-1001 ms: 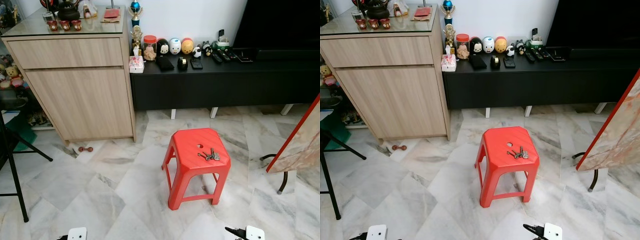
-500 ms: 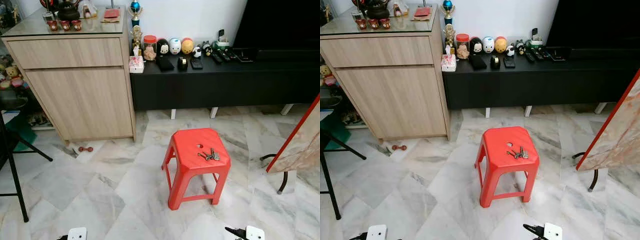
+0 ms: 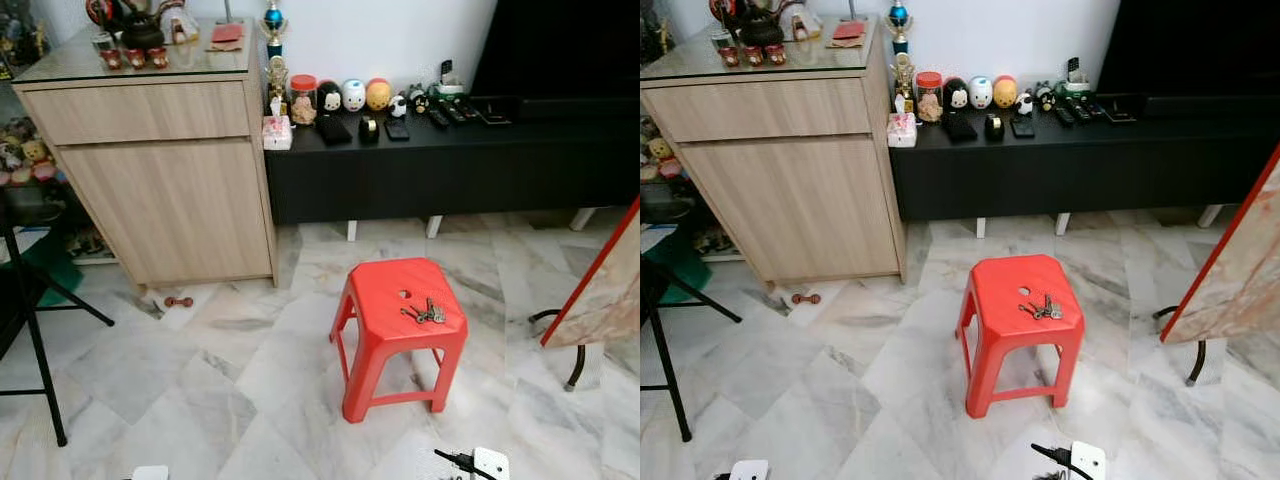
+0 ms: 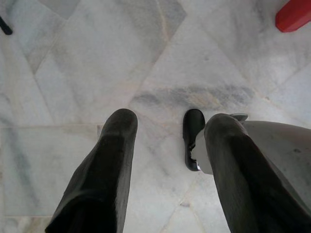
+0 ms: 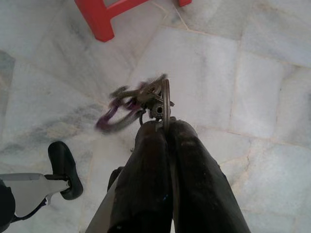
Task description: Hang keys on a hook
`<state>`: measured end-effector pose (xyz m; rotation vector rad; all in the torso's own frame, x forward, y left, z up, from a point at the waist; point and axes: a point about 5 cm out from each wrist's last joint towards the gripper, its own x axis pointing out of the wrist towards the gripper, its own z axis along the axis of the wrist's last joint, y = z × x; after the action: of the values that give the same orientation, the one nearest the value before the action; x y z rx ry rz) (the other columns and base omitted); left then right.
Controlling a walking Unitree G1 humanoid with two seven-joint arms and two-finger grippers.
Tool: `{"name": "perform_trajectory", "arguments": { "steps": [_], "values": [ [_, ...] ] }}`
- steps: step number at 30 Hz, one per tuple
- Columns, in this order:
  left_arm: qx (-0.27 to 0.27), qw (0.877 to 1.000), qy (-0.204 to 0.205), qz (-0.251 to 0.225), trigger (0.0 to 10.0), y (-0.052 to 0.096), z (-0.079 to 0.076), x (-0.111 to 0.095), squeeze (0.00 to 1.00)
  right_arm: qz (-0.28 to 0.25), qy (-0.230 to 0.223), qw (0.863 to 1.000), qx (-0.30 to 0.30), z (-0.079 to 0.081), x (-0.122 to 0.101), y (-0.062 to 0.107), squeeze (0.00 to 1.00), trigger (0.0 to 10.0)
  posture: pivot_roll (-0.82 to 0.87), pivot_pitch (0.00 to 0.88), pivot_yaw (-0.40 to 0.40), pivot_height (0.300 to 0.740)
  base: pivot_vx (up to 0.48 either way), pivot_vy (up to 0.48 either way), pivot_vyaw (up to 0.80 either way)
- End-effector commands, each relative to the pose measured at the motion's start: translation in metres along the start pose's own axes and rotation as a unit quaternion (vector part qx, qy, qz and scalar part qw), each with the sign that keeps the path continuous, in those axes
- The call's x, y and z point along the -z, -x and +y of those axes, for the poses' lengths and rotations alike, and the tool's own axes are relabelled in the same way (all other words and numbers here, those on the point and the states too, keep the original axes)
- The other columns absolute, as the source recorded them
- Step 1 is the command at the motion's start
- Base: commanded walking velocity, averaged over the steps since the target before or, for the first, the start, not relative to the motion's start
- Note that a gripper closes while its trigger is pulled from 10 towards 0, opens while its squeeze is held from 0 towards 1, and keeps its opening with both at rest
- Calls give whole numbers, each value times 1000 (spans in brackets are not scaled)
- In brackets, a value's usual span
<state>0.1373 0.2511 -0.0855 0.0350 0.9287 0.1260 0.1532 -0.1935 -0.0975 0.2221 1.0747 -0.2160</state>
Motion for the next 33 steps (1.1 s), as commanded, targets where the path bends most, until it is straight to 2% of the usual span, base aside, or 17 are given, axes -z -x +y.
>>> {"name": "perform_trajectory", "arguments": {
  "steps": [1,11,14,33],
  "values": [
    [2,1000,-3,15,10000,1,0,6,0,1,0,1000,3,-2,-3,0,0,10000,113,0,-31,740,0,0,0],
    [3,1000,5,10,10000,0,0,3,0,-1,-4,1000,3,-2,-4,0,0,10000,106,2,-38,740,0,0,0],
    [7,1000,-9,9,10000,0,-1,2,0,-2,-8,1000,4,-2,-5,0,0,10000,106,7,-40,740,0,0,0],
    [11,1000,-8,5,10000,-2,-2,-3,0,-11,-21,1000,2,-2,-10,-1,0,10000,95,19,-41,740,0,-429,0]
  ]
}}
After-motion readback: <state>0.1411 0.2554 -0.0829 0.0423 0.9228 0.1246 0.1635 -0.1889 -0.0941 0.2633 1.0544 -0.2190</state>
